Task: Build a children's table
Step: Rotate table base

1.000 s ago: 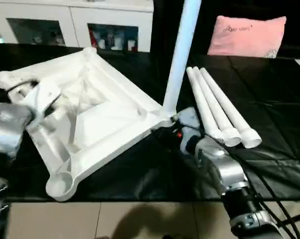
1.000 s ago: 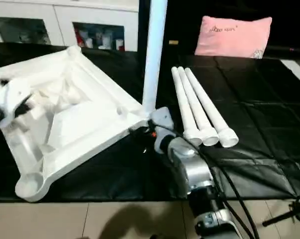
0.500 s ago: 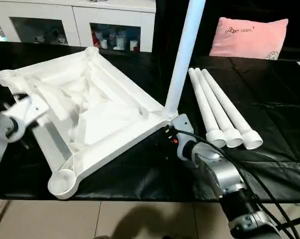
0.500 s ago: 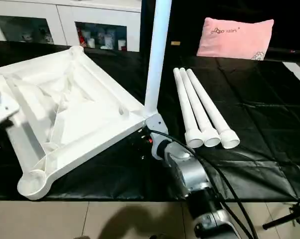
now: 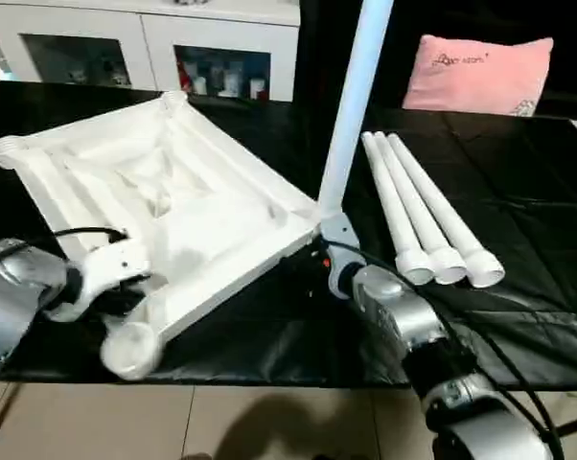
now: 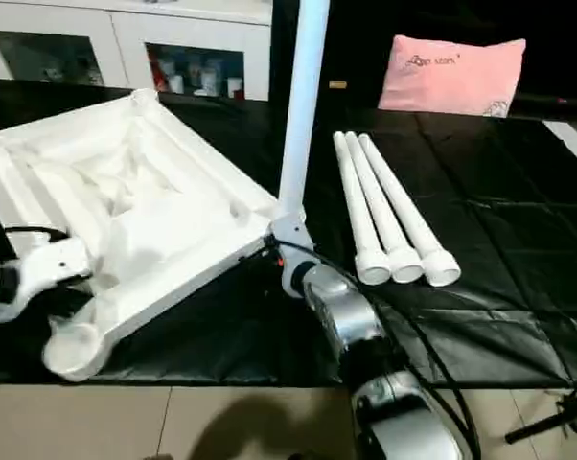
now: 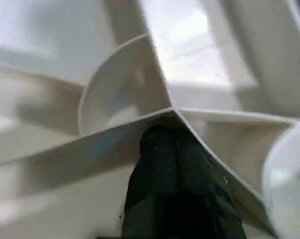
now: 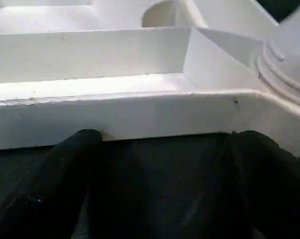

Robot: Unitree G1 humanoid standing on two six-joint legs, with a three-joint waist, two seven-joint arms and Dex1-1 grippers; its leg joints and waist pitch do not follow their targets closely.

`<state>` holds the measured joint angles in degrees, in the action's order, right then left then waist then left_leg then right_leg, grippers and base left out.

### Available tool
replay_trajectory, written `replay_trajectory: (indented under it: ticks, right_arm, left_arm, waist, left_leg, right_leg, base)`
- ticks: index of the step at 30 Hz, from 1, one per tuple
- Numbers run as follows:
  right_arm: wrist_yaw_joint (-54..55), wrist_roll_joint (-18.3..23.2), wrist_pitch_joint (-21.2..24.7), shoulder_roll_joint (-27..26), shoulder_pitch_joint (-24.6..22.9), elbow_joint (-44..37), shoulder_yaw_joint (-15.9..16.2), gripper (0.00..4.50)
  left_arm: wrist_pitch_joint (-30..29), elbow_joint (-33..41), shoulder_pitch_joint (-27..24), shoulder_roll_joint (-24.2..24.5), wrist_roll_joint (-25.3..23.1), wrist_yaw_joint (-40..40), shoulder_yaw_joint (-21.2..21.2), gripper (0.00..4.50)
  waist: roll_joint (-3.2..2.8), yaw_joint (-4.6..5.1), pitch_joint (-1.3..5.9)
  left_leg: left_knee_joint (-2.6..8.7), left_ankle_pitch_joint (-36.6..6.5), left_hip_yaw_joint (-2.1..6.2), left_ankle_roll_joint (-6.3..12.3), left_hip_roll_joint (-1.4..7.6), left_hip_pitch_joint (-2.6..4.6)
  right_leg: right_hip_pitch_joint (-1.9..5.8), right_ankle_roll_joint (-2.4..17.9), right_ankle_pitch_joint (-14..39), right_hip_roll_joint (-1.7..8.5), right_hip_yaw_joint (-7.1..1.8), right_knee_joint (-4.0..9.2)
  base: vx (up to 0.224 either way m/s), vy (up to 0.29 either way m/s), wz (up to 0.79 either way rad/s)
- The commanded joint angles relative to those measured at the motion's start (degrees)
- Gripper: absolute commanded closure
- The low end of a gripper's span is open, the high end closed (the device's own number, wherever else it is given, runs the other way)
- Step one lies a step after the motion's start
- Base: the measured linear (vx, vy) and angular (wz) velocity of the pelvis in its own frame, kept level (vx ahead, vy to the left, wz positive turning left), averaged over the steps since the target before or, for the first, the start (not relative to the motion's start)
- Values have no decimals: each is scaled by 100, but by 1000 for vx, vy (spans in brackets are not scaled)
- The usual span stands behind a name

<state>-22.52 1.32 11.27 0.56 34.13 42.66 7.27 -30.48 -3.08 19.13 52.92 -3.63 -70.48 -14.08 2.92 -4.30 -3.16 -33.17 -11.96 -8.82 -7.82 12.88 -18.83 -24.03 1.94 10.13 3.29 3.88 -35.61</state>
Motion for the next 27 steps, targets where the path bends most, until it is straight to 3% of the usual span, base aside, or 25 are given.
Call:
replay_trajectory:
  ticks: [1,7,10,13,14,16,17,18,20,21,24,27]
  right_arm:
    - [19,-46,-130,-58,149,68,-6,0]
    - [16,-119,-366,-133,433,511,67,0]
    - [39,-136,-483,-186,618,712,37,0]
    - [60,-142,-514,-180,681,729,28,0]
    - [82,-177,-551,-151,695,694,44,0]
    - [109,-205,-584,-106,692,633,29,0]
    - [143,-205,-595,-65,681,563,-14,0]
    - [163,-199,-596,-41,682,527,-45,0]
    - [213,-169,-599,17,666,409,-125,0]
    - [319,-99,-554,109,632,155,-280,0]
    - [480,56,-245,231,588,-267,-543,0]
    - [705,-4,231,440,615,-601,-652,0]
  left_arm:
    - [-22,348,-44,-159,320,-281,-240,449]
    - [56,632,-15,-802,488,-196,-474,449]
    - [697,-262,446,-1538,44,758,-480,449]
    - [1029,-989,840,-1970,-205,1529,-420,449]
    - [1205,-1447,1090,-2213,-338,2010,-375,449]
    - [1364,-1817,1296,-2314,-506,2370,-413,449]
    - [1482,-2073,1441,-2376,-625,2634,-439,449]
    - [1543,-2214,1523,-2410,-685,2771,-450,449]
    - [1647,-2407,1625,-2500,-705,2906,-399,449]
    - [1777,-2534,1704,-2624,-613,2898,-292,449]
    - [1810,-2416,1670,-2721,-386,2743,-122,449]
    - [1791,-2009,1487,-2719,-25,2459,50,449]
  waist:
    - [-120,5,338]
    - [-77,84,342]
    - [-76,98,348]
    - [-58,100,335]
    - [-86,69,354]
    - [-86,62,357]
    - [-87,60,376]
    - [-133,62,383]
    - [-107,64,405]
    - [-137,63,400]
    - [-183,39,426]
    - [-169,33,431]
  left_leg:
    - [400,-639,-95,-143,-17,-54]
    - [372,-625,-97,-138,-37,-97]
    - [347,-672,-113,-84,-54,-81]
    - [343,-753,-102,-61,-66,-112]
    - [330,-802,-100,-73,-55,-66]
    - [337,-760,-88,-68,-59,-94]
    - [334,-678,-68,-83,-53,-115]
    - [332,-649,-65,-86,-56,-106]
    - [316,-541,-63,-73,-52,-118]
    - [305,-496,-75,-63,-56,-99]
    - [281,-283,-74,-66,-55,-96]
    - [283,-182,-72,-72,-63,-99]
  right_leg:
    - [383,1185,669,387,-309,300]
    - [405,1162,715,371,-311,294]
    - [380,1092,899,347,-313,334]
    - [396,913,1246,349,-307,379]
    - [374,859,1356,362,-310,384]
    - [390,786,1389,349,-299,400]
    - [414,785,1264,362,-294,362]
    - [400,805,1183,356,-294,356]
    - [418,891,905,358,-293,321]
    - [394,934,714,340,-292,334]
    - [416,1110,81,327,-295,256]
    - [448,1219,-239,315,-291,226]
  base:
    - [0,0,0]
    - [0,0,0]
    - [0,0,0]
    - [0,0,0]
    - [0,0,0]
    - [0,0,0]
    - [0,0,0]
    - [0,0,0]
    - [0,0,0]
    - [0,0,0]
    - [0,0,0]
    - [0,0,0]
